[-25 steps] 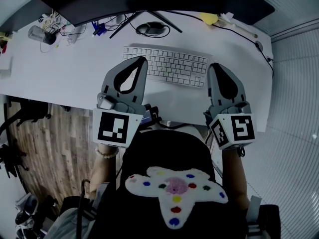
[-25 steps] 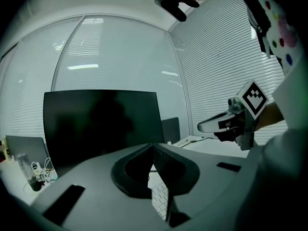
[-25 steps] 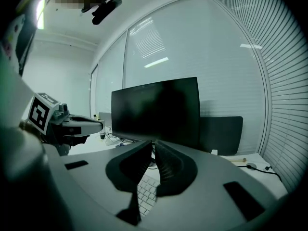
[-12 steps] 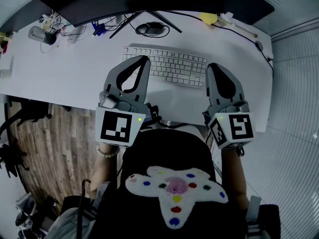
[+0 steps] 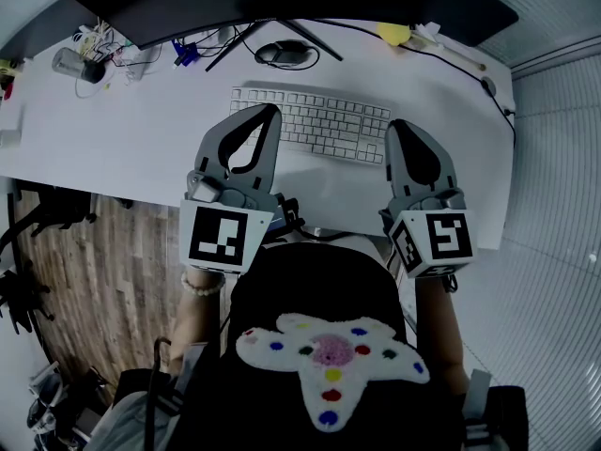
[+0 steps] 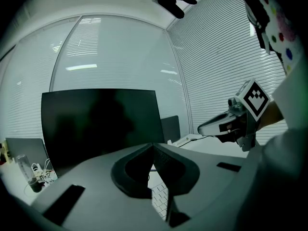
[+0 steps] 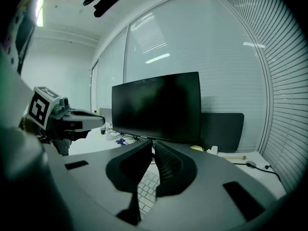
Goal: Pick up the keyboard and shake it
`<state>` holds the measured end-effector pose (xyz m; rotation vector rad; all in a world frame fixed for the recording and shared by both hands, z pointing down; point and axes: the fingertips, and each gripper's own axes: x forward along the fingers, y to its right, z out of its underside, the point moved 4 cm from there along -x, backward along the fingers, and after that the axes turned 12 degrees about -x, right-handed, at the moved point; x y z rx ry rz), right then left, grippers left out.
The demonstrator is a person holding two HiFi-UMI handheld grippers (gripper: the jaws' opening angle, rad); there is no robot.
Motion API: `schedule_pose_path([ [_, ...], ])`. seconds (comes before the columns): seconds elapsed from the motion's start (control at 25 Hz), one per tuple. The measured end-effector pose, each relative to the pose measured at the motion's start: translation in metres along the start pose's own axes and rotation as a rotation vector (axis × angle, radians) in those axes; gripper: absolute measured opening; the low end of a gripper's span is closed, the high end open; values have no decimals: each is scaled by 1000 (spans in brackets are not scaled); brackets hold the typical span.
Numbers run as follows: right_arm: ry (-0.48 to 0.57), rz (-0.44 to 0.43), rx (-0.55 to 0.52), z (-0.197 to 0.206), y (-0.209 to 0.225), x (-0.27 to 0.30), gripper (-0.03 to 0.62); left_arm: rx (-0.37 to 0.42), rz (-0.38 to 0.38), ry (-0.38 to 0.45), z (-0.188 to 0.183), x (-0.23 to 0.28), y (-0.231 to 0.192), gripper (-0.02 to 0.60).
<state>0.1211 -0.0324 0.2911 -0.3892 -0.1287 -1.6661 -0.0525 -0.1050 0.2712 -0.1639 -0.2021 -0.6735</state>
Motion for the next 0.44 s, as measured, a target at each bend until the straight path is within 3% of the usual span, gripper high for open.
schedule_pose_path([
  [0.44, -32, -3, -12, 5, 1, 1, 44, -12, -6, -8, 3, 1, -3, 17],
])
